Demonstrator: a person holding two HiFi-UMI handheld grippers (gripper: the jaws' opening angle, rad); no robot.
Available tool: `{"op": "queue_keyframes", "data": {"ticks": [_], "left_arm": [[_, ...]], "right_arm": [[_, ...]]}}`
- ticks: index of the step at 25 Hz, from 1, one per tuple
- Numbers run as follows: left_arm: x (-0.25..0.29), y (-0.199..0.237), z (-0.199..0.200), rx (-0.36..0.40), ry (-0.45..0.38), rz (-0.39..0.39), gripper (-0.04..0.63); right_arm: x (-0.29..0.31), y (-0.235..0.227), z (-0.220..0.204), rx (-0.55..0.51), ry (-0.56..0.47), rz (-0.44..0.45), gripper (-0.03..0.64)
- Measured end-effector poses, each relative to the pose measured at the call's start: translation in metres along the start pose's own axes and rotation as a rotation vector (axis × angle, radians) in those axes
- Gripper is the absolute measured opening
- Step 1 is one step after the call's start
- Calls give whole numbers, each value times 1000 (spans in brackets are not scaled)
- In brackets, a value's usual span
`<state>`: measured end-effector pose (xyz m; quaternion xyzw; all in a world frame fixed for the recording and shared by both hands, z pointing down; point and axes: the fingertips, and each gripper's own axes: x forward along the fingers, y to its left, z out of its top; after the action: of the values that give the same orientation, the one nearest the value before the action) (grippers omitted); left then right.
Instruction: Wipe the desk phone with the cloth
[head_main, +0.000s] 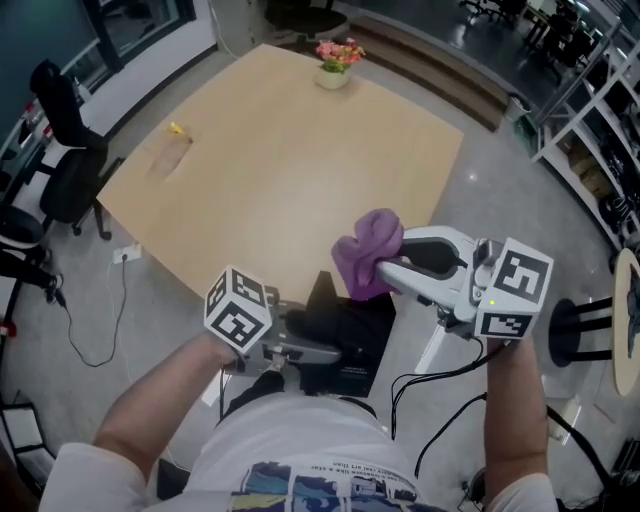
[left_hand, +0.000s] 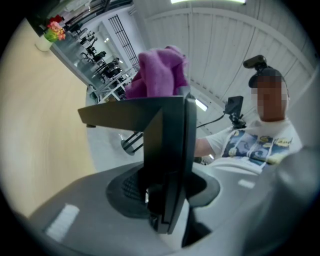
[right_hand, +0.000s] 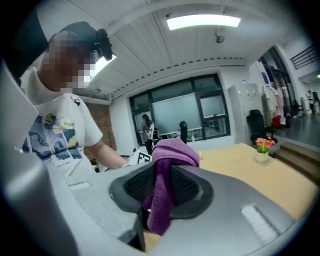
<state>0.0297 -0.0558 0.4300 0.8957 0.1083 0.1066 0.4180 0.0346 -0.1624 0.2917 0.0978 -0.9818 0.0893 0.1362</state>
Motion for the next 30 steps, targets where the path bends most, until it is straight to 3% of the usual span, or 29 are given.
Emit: {"op": "queue_keyframes", "data": {"ticks": [4,7,15,19,21,25,28,30], "left_arm": [[6,-3,1,11,22,-18,176],[9,-6,1,16,33,-27,176],[6,-11,-4,15,27,-35,176],[2,-8,-4,11,11,-24,176],[-1,-6,-3,5,-3,-17,176],[-16,3,5,-8,-40,8,176],[-31,6,14,-3,-70,21,176],[-42,8,21,0,-89,32,176]], "right_arm": [[28,37,1,-53,48,156,92],[48,40,-25,-63,140,206,92],[69,2,-69,-44,295,141,92],[69,-28,-91,-19,342,31,92],[61,-46,-96,21,318,-53,92],[24,-77,-74,151,108,-198,92],[-4,-81,-70,249,-16,-238,92],[-13,-77,-76,345,-93,-216,92]]}}
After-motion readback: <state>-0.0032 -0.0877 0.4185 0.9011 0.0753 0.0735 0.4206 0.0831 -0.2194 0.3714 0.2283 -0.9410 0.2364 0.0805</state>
